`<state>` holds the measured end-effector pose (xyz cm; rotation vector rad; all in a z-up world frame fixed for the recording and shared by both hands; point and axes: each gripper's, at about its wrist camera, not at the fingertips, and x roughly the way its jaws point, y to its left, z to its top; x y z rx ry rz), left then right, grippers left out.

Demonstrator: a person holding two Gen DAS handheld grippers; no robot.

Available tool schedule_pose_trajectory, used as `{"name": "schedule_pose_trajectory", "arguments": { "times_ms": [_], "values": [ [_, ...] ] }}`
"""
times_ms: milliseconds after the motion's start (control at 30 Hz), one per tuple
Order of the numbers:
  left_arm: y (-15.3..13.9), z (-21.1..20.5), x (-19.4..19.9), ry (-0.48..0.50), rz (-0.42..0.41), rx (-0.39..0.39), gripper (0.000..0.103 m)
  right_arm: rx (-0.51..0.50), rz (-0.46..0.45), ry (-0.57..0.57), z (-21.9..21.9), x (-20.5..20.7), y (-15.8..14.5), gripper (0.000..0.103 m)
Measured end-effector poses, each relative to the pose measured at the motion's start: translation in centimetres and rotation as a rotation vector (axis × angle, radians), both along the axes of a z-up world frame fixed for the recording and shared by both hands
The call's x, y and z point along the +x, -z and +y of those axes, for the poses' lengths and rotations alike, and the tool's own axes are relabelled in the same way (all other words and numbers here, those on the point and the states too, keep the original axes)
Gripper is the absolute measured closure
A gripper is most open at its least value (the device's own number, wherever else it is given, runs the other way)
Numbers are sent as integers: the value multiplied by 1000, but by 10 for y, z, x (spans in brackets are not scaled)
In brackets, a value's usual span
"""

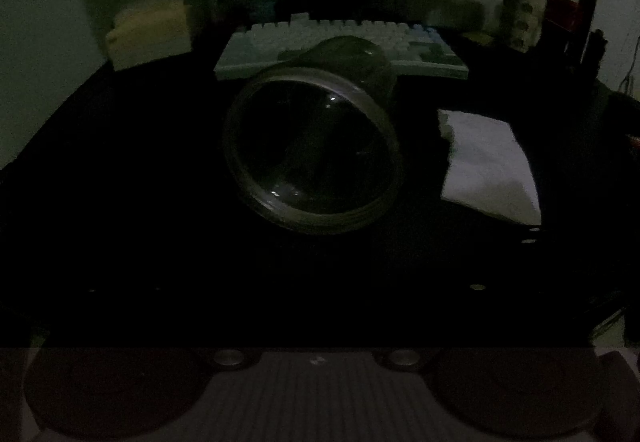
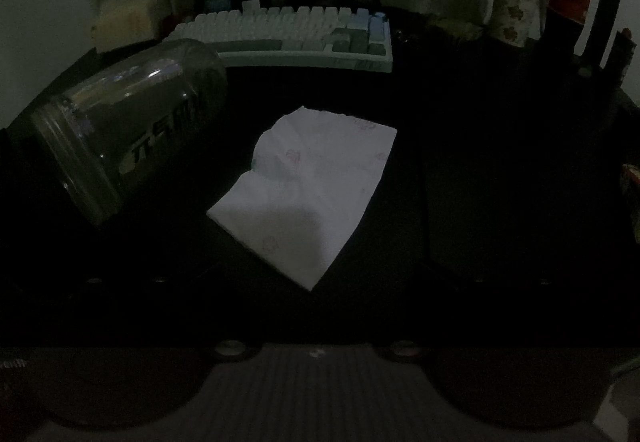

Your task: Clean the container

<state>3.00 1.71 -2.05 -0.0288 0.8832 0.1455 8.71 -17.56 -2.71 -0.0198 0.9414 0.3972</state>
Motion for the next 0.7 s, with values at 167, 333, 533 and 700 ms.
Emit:
{"name": "schedule_pose_trajectory", "arguments": {
  "times_ms": [167, 333, 533, 700],
  "values": [
    [1, -6, -2, -2, -8, -8, 0, 1, -14, 11, 0, -3, 1, 0],
    [0, -5, -1, 10, -3, -8, 0, 9, -49, 30, 1, -7, 3, 0],
    [1, -8, -2, 32, -16, -3, 0, 12, -40, 9, 2, -6, 1, 0],
    [0, -7, -2, 39, -16, -6, 0, 3, -31, 5, 3, -6, 1, 0]
  ]
}}
